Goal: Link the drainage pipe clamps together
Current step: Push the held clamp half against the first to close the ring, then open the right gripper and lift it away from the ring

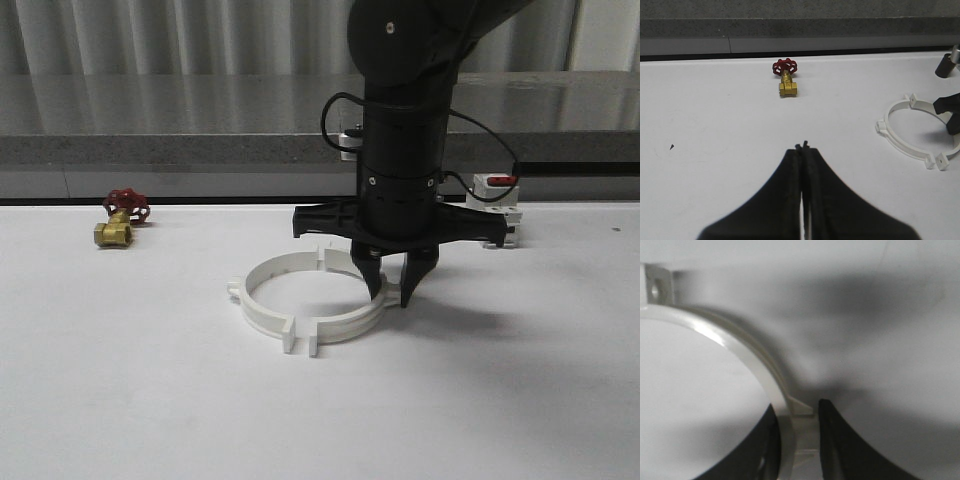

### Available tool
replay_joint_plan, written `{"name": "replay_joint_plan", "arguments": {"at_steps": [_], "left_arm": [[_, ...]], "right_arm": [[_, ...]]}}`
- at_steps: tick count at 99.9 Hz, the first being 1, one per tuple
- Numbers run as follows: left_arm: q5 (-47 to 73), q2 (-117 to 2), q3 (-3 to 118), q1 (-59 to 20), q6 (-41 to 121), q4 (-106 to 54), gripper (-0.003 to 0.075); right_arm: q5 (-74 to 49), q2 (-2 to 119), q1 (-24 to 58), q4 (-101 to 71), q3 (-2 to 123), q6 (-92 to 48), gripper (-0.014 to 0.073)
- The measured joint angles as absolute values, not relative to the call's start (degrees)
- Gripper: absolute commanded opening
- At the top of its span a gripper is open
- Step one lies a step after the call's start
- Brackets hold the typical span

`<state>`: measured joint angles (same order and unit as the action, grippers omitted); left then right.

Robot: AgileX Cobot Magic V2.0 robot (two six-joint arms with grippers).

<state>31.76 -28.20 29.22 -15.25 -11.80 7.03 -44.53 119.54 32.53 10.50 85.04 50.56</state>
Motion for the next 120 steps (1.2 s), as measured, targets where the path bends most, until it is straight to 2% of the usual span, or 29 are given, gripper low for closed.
{"name": "replay_joint_plan", "arguments": {"at_steps": [120], "left_arm": [[31.76,-28.2,29.22,-15.25,-11.8,7.03,-0.002]], "right_arm": [[-42.47,120.28,33.44,8.52,85.29,52.37,0.0007]]}}
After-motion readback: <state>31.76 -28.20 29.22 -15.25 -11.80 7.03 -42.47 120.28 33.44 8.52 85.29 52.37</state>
